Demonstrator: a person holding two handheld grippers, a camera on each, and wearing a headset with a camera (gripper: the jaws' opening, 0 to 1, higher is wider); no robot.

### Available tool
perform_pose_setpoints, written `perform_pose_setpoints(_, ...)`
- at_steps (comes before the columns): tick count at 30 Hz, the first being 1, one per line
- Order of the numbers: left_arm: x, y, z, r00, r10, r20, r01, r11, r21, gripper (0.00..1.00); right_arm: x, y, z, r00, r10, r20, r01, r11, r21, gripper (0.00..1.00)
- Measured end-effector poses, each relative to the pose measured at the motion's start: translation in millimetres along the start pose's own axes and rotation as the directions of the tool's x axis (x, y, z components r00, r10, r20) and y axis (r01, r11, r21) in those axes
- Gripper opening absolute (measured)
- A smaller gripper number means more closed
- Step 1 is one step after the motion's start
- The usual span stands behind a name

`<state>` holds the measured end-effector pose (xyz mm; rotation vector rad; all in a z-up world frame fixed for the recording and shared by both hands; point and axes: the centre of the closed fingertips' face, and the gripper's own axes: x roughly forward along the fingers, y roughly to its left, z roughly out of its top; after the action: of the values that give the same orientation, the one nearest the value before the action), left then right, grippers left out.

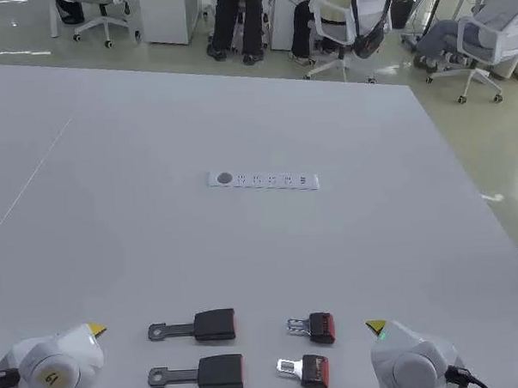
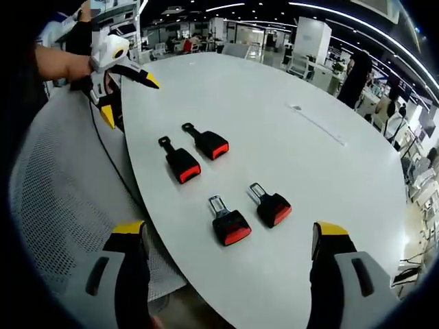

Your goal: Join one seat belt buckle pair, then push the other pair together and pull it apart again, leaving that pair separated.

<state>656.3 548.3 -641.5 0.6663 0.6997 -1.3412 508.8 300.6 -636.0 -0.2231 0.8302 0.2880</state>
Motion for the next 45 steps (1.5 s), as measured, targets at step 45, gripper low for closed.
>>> perform_pose_setpoints(45, 0.5, -1.0, -1.0, 1.0, -0.002, -0.008, 0.002, 1.0, -0.004, 1.0, 0.6, 6.6, -1.6, 1.0, 0.003, -0.003, -0.003, 1.0, 0.002, 1.0)
